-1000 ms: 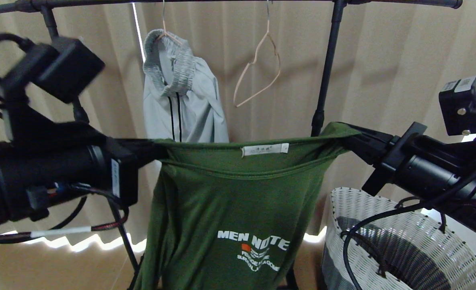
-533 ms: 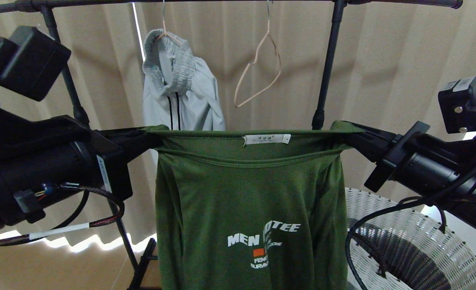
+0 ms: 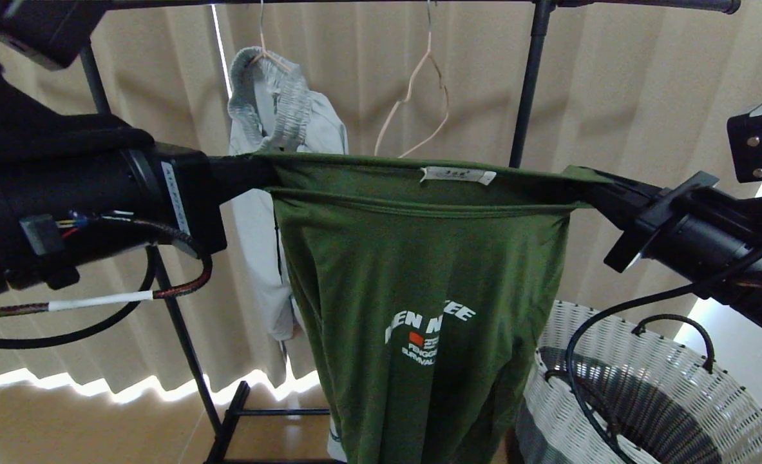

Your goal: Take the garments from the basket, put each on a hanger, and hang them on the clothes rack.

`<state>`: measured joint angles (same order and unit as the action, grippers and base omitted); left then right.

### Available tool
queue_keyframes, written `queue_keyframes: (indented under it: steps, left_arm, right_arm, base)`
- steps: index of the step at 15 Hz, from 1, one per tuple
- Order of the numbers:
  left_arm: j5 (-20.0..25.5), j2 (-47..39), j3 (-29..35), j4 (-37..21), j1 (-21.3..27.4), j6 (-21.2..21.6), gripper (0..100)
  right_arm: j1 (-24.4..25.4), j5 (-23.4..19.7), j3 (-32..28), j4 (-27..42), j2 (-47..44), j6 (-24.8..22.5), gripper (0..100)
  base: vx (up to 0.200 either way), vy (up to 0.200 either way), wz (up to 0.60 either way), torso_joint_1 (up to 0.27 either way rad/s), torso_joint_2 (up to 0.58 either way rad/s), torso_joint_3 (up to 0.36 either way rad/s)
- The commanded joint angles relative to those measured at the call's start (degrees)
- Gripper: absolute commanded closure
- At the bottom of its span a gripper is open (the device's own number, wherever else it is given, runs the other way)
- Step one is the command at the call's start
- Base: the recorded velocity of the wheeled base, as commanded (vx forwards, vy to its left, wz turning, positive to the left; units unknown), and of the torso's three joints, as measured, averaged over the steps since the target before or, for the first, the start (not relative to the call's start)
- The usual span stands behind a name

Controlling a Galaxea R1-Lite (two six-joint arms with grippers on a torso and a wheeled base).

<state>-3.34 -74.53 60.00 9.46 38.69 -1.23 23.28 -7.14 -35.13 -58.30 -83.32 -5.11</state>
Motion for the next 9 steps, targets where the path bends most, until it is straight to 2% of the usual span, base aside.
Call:
queue_keyframes:
  steps: [1, 4, 9]
  left_arm:
    - [0.00, -1.49, 2.22, 0.12, -0.02, 0.18, 100]
    - [-0.18, -1.40, 3.28, 0.12, -0.02, 1.76, 100]
    - [-0.35, 0.97, -1.82, 0.03, -0.02, 3.08, 100]
  right_arm:
    - [-0.61, -0.06, -1.25, 0.02, -0.09, 0.10, 100]
    - [-0.61, -0.15, -5.47, 0.02, -2.63, 0.89, 100]
    - [-0.61, -0.24, -9.16, -1.21, -6.68, 2.12, 100]
  base:
    - [0.000, 0.000, 0.00, 0.000, 0.00, 0.000]
    - [0.000, 0.000, 0.00, 0.000, 0.00, 0.000]
    - [0.000, 0.000, 0.00, 0.000, 0.00, 0.000]
